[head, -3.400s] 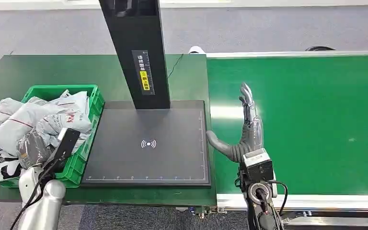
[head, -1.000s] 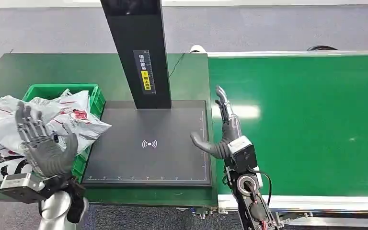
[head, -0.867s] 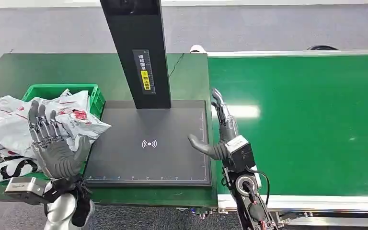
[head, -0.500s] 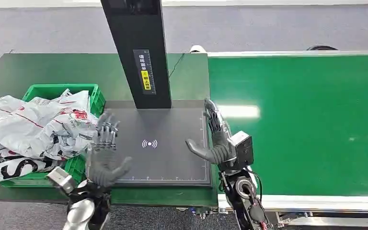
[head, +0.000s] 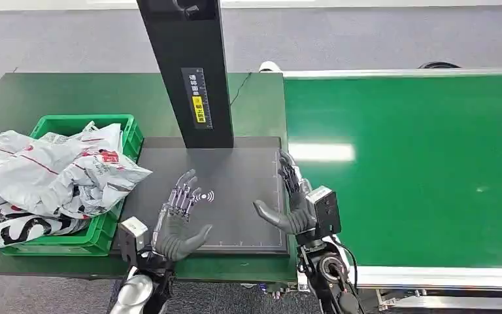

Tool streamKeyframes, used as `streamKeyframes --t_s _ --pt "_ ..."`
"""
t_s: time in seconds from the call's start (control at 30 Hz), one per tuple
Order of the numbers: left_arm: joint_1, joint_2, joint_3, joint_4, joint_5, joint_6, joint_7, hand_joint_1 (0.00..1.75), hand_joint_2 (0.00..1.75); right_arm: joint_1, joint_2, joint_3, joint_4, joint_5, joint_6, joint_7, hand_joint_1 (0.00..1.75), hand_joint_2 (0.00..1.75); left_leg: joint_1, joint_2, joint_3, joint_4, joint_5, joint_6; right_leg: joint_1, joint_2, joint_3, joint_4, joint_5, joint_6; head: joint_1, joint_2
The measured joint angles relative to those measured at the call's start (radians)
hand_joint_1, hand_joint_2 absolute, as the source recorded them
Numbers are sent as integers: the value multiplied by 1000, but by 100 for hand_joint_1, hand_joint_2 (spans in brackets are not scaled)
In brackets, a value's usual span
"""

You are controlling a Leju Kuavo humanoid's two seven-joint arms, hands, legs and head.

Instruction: Moved the parcel from conveyor to table for the left to box.

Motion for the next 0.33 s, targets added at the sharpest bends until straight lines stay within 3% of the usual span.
streamKeyframes --t_s 0.33 --pt "-1 -5 19 7 -6 1 4 0 175 14 -6 -18 -19 13 -18 8 0 175 0 0 0 0 0 0 0 0 0 0 0 0 0 0"
